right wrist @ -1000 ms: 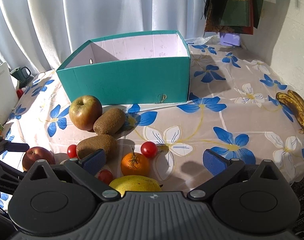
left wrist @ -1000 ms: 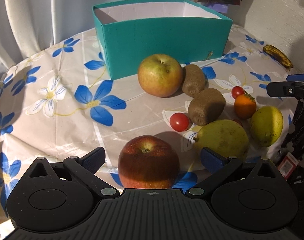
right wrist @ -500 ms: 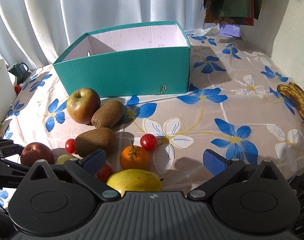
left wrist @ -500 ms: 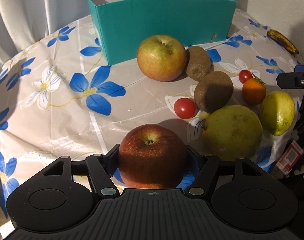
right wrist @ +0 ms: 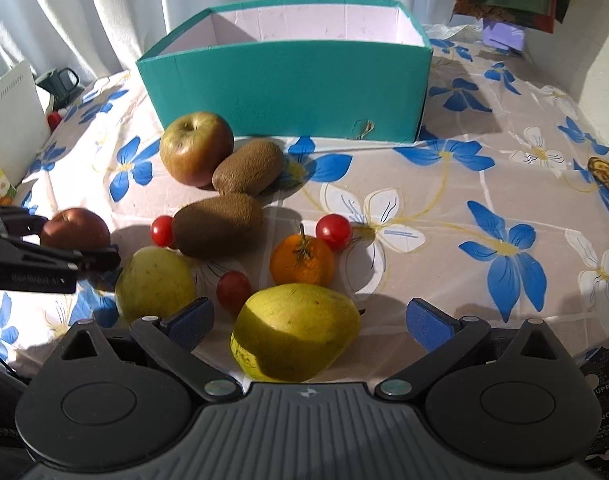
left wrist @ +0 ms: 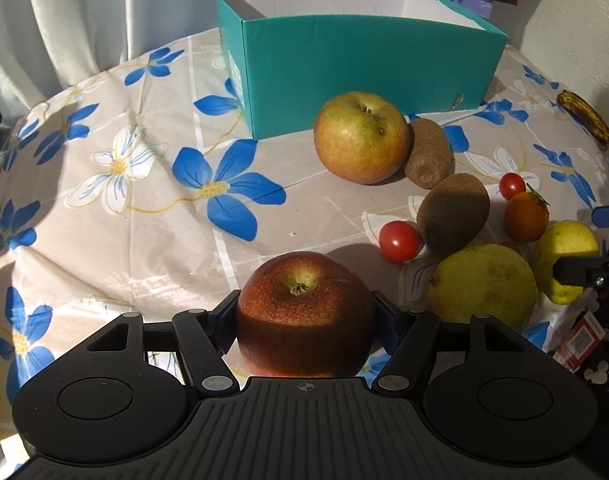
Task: Organize fruits
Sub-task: 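Grasp the red apple with the left gripper while the right gripper grasps the yellow pear, then lower the red apple into the teal box and open the left gripper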
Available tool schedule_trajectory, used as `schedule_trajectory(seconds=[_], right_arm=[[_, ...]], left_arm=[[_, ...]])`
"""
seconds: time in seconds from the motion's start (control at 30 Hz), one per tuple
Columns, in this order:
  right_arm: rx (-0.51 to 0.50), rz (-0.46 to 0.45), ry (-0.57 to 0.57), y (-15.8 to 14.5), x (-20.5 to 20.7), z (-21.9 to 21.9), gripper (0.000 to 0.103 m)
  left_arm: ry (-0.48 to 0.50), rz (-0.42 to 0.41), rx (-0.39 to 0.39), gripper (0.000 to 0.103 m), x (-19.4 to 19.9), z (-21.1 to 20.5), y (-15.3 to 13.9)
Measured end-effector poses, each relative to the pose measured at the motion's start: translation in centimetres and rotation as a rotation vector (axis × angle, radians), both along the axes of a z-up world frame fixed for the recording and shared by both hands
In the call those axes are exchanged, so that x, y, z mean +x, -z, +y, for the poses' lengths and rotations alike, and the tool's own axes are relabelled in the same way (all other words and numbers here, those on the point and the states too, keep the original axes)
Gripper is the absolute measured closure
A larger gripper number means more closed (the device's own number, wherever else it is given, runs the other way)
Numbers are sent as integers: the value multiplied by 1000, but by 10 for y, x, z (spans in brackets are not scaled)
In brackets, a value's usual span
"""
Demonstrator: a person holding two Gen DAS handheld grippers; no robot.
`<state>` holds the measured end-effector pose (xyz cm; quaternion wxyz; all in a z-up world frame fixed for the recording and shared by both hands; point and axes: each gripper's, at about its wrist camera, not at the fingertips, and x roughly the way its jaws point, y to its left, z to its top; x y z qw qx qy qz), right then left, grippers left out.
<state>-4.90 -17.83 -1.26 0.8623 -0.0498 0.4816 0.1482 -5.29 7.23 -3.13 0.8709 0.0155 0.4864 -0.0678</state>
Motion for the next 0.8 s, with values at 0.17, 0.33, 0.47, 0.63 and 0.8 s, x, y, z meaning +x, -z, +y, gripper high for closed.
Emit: schedule_trajectory(seconds=[0.17,0.33,0.47,0.63,0.8], right_arm=[[-23,55,2,15,4,4,16],[-6,81,-5,24,6,6,27],[-9,59,-9,24,4,7,28],[2,9,28,11,6,-4,28],[35,-72,61,-12,13,-15,28]], left_arm=[[-20,-6,-21,31,1,4,-7],[-22,-12,-33,31,5,2,-11],[-20,-16,-46,31,10,-2,-16],[-12,-56,-29,31,17,-10,-36],[-2,-111,-19,31,37,-21,-66]])
